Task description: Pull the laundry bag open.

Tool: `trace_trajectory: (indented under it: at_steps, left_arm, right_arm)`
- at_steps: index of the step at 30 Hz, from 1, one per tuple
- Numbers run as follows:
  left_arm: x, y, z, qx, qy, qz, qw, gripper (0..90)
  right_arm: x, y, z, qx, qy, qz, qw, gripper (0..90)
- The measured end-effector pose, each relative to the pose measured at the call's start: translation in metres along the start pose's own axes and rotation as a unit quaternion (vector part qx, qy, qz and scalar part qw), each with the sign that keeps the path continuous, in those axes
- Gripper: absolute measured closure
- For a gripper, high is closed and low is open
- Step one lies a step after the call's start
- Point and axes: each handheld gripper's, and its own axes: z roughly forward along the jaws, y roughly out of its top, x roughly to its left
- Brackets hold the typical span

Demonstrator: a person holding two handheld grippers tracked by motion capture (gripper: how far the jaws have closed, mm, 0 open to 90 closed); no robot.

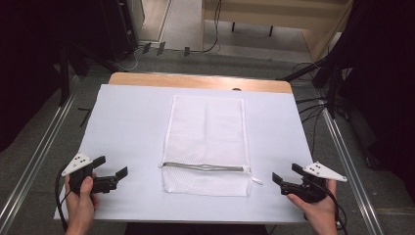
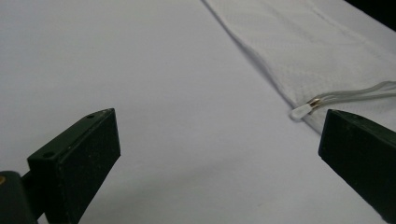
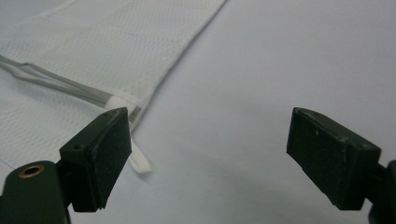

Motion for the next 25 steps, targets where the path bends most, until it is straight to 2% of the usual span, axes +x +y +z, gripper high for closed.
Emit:
trace_trajectory:
  at_steps: [3,10,12,19,23,25]
  left_arm:
    - [0.004,0.0,-0.004,-0.009,0.0,-0.006,0.9999,0.0]
    - [0.009,0.0,-0.009,-0.019,0.008,-0.008,0.9998,0.0]
    - [0.009,0.001,-0.009,-0.019,0.011,-0.009,0.9997,0.0]
    - [0.008,0.001,-0.01,-0.019,0.017,-0.002,0.9997,0.0]
    - [0.008,0.001,-0.009,-0.02,0.011,-0.005,0.9997,0.0]
    - [0.007,0.002,-0.009,-0.012,0.02,-0.006,0.9997,0.0]
  right_arm:
    - [-0.01,-0.004,-0.008,-0.006,-0.002,0.01,0.9999,13.3]
    - [-0.031,-0.016,-0.017,-0.009,-0.03,0.037,0.9988,13.3]
    - [-0.033,-0.018,-0.015,-0.006,-0.039,0.035,0.9986,13.4]
    - [-0.038,-0.02,-0.014,-0.006,-0.047,0.039,0.9981,13.5]
    - [-0.038,-0.02,-0.014,-0.006,-0.049,0.038,0.9981,13.5]
    - [-0.038,-0.02,-0.013,-0.006,-0.05,0.038,0.998,13.5]
